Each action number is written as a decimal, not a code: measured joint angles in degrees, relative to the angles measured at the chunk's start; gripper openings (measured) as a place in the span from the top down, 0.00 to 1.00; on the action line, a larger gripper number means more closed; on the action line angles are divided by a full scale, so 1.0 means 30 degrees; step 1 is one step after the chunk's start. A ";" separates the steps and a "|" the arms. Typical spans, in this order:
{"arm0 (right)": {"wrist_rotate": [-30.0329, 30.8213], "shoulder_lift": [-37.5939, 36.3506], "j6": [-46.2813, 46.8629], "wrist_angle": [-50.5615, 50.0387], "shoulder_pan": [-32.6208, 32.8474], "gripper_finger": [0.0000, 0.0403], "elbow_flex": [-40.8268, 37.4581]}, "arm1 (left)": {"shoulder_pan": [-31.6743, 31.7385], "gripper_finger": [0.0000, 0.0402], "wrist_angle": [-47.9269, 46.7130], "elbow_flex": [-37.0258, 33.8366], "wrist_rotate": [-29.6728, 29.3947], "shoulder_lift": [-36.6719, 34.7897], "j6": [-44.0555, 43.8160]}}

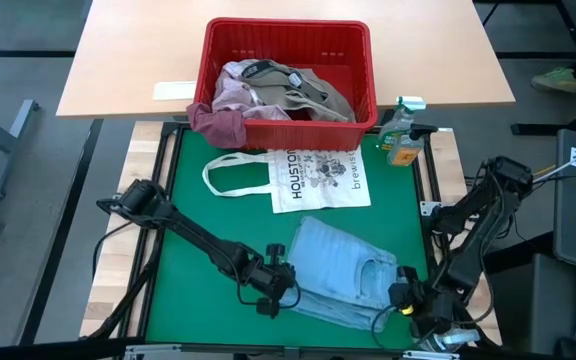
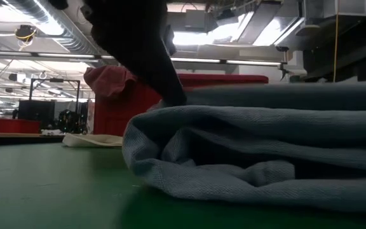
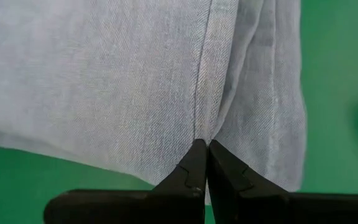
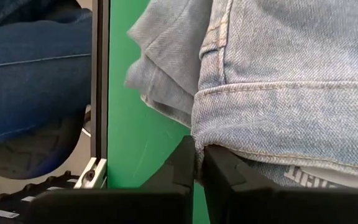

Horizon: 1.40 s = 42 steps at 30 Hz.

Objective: Fold Laundry from Bin
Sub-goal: Fold the blue pants from the red laundry basket

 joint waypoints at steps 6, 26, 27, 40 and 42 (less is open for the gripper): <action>-0.0450 0.0003 -0.0007 -0.0164 0.0007 0.95 0.0000 | -0.0032 1.00 0.0786 -0.0002 0.0931 0.0775 -0.0021; -0.1212 0.0011 0.0124 -0.0244 0.0044 0.80 -0.0015 | -0.0110 0.77 0.3381 -0.0082 0.1745 0.1251 -0.0211; -0.1209 0.0011 0.0124 -0.0252 0.0044 0.77 -0.0015 | -0.0103 0.76 0.3488 -0.0075 0.1803 0.1251 -0.0211; -0.2061 -0.0040 -0.1560 -0.0198 -0.0838 0.59 -0.0029 | 0.0203 0.77 0.3909 -0.0049 0.1758 0.0588 -0.0197; -0.2929 -0.0055 -0.2113 -0.0164 -0.1326 0.59 -0.0029 | 0.0326 0.77 0.4151 -0.0046 0.1761 0.0512 -0.0197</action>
